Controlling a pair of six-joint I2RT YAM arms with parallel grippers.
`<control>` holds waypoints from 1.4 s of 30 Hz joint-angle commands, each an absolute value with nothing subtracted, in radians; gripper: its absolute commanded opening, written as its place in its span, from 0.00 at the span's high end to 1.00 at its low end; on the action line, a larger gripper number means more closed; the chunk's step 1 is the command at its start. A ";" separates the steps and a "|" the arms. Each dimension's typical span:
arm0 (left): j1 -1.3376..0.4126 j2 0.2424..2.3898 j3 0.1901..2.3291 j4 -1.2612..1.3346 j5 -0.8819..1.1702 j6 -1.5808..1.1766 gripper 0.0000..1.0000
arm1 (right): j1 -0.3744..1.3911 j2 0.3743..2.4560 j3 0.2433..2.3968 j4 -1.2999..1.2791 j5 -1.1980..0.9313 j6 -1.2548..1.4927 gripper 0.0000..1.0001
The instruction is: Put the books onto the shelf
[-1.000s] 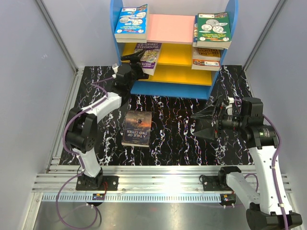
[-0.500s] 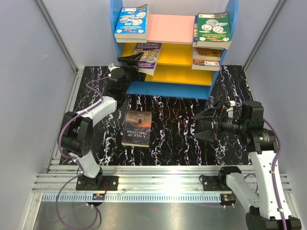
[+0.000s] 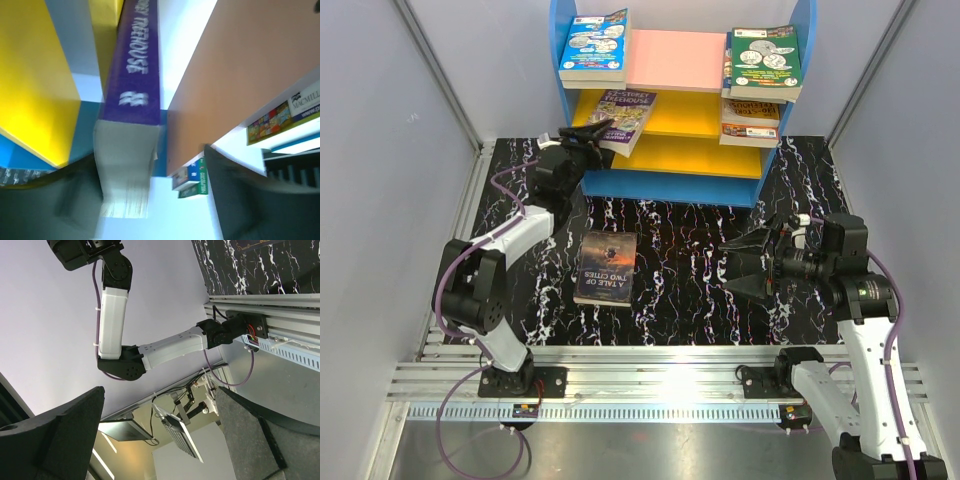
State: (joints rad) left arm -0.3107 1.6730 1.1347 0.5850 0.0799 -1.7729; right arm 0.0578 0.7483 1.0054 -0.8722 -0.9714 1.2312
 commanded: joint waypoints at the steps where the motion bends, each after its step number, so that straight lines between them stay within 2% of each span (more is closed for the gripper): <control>1: -0.311 1.638 1.144 0.647 0.130 -1.762 0.61 | 0.054 0.736 0.999 -0.830 -0.965 1.241 0.00; 2: -0.310 1.637 1.147 0.638 0.132 -1.763 0.73 | 0.054 0.735 0.997 -0.830 -0.966 1.241 0.00; 3: -0.311 1.632 1.152 0.614 0.132 -1.756 0.81 | 0.054 0.733 0.994 -0.830 -0.966 1.241 0.00; 4: -0.310 1.625 1.152 0.600 0.133 -1.755 0.95 | 0.054 0.732 0.989 -0.831 -0.966 1.239 0.00; 5: -0.310 1.618 1.155 0.586 0.132 -1.753 1.00 | 0.054 0.730 0.989 -0.830 -0.968 1.239 0.00; 14: -0.310 1.606 1.189 0.526 0.035 -1.738 1.00 | 0.055 0.749 0.989 -0.828 -0.982 1.226 0.01; 21: -0.313 1.635 1.330 0.396 -0.061 -1.717 1.00 | 0.054 0.775 0.994 -0.824 -0.994 1.210 0.01; 31: -0.314 1.761 1.526 0.230 -0.098 -1.741 1.00 | 0.054 0.821 1.011 -0.813 -1.008 1.184 0.01; 34: -0.314 1.790 1.555 0.209 -0.081 -1.772 0.90 | 0.054 0.825 1.012 -0.810 -1.011 1.181 0.01; 35: -0.314 1.792 1.560 0.206 -0.074 -1.778 0.74 | 0.055 0.828 1.012 -0.808 -1.011 1.178 0.01; 38: -0.313 1.793 1.588 0.149 -0.023 -1.793 0.44 | 0.055 0.825 1.006 -0.813 -1.014 1.178 0.01; 42: -0.313 1.772 1.621 -0.020 0.054 -1.757 0.31 | 0.054 0.818 1.003 -0.811 -1.019 1.177 0.01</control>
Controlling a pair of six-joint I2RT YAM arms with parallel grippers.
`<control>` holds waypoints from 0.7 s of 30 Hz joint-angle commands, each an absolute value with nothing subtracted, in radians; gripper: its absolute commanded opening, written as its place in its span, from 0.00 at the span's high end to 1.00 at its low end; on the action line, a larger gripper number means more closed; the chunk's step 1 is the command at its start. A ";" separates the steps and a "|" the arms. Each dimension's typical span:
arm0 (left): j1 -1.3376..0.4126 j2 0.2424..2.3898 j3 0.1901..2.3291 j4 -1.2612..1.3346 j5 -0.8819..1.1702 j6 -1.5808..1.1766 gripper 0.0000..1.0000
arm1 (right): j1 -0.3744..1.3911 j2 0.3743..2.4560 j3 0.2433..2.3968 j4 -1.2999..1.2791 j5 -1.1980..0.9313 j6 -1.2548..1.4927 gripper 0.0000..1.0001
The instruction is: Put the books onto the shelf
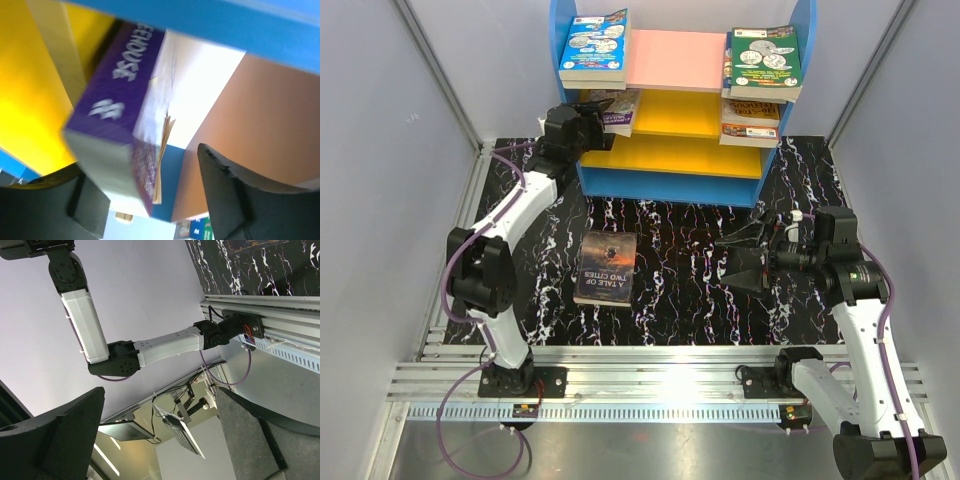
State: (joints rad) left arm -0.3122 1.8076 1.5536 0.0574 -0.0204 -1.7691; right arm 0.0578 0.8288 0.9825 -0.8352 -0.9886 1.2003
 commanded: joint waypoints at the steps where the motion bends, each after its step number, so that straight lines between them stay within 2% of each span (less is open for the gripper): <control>1: -0.313 1.754 1.618 -0.040 0.061 -1.756 0.29 | 0.054 0.818 1.003 -0.813 -1.019 1.177 0.00; 3: -0.313 1.737 1.597 -0.073 0.089 -1.766 0.19 | 0.054 0.810 0.999 -0.815 -1.020 1.178 0.00; 6: -0.313 1.714 1.586 -0.150 0.121 -1.769 0.11 | 0.052 0.801 0.993 -0.811 -1.023 1.183 0.00; 7: -0.311 1.710 1.586 -0.167 0.126 -1.764 0.01 | 0.054 0.799 0.991 -0.811 -1.025 1.184 0.00; 16: -0.296 1.737 1.603 -0.212 0.244 -1.709 0.01 | 0.054 0.767 0.988 -0.821 -1.038 1.193 0.00; 21: -0.287 1.587 1.487 -0.154 0.209 -1.559 0.01 | 0.055 0.753 0.997 -0.839 -1.049 1.175 0.00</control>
State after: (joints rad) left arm -0.3000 1.7252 1.5318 -0.2146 0.1848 -1.6794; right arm 0.0578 0.7662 0.9821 -0.8364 -1.0084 1.1995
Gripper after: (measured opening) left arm 0.985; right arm 0.994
